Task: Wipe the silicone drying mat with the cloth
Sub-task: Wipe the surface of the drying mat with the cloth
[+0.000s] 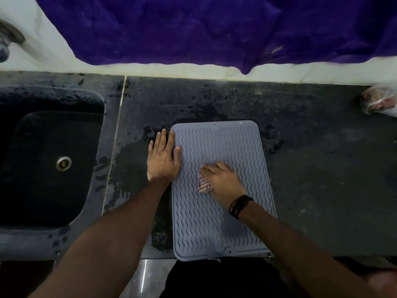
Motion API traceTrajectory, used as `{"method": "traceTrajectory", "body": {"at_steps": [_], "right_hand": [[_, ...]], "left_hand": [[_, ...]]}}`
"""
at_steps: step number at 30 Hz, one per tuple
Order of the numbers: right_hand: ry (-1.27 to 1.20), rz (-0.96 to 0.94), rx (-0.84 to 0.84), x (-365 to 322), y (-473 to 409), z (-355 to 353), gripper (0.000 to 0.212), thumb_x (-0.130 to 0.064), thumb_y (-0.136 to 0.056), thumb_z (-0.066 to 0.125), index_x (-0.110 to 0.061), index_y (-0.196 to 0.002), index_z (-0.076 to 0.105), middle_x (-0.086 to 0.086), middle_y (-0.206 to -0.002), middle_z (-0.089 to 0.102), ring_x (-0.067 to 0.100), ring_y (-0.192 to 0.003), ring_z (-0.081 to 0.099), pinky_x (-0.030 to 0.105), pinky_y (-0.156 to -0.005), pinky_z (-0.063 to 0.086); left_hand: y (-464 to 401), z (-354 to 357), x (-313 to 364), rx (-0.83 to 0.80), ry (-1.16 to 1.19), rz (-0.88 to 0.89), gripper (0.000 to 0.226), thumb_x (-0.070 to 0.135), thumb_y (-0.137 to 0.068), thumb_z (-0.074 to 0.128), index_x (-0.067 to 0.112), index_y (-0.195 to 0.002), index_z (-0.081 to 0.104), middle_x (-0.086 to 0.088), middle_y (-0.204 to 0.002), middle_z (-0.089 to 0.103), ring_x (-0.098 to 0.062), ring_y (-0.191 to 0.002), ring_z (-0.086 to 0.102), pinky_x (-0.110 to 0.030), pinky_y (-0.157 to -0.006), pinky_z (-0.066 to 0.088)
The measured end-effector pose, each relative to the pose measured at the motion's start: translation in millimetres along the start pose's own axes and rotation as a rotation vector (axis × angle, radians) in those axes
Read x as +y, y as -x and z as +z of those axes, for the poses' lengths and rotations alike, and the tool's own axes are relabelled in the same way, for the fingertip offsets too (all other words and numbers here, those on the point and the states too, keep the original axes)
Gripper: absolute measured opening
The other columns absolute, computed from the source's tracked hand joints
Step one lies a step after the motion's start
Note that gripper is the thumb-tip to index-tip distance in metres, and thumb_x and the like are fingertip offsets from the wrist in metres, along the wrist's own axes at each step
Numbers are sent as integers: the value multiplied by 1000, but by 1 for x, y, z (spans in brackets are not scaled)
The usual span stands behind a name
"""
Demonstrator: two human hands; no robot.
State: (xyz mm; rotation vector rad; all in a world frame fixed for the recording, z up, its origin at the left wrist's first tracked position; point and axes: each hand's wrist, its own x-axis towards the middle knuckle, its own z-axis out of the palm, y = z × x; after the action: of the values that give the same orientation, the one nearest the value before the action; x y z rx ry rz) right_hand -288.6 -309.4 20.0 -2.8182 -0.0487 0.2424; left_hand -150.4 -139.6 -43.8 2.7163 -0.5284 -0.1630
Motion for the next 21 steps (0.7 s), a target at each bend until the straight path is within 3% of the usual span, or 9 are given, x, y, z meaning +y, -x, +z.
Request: {"method": "traceTrajectory", "body": {"at_steps": [6, 12, 21], "right_hand": [[-6, 50, 67, 4, -30, -13, 59, -14, -68, 78, -15, -125, 60, 1, -130, 59, 27, -122, 47, 45, -99, 44], [54, 115, 32, 6, -84, -20, 62, -16, -75, 73, -17, -133, 52, -1, -139, 51, 25, -127, 41, 43, -104, 41], [75, 9, -57, 5, -45, -14, 64, -20, -75, 73, -19, -135, 51, -1, -140, 48, 23, -133, 34, 43, -108, 31]], "left_hand": [[-1, 0, 1, -11, -10, -12, 60, 42, -107, 26, 21, -161, 13, -4, -168, 10, -16, -155, 2, -42, -126, 2], [-1, -1, 1, -4, -8, -4, 58, 43, -107, 24, 22, -161, 14, -4, -168, 12, -17, -155, 3, -43, -126, 4], [0, -4, 2, -14, -10, -14, 59, 42, -106, 25, 23, -161, 13, -4, -168, 10, -17, -155, 2, -43, -126, 1]]}}
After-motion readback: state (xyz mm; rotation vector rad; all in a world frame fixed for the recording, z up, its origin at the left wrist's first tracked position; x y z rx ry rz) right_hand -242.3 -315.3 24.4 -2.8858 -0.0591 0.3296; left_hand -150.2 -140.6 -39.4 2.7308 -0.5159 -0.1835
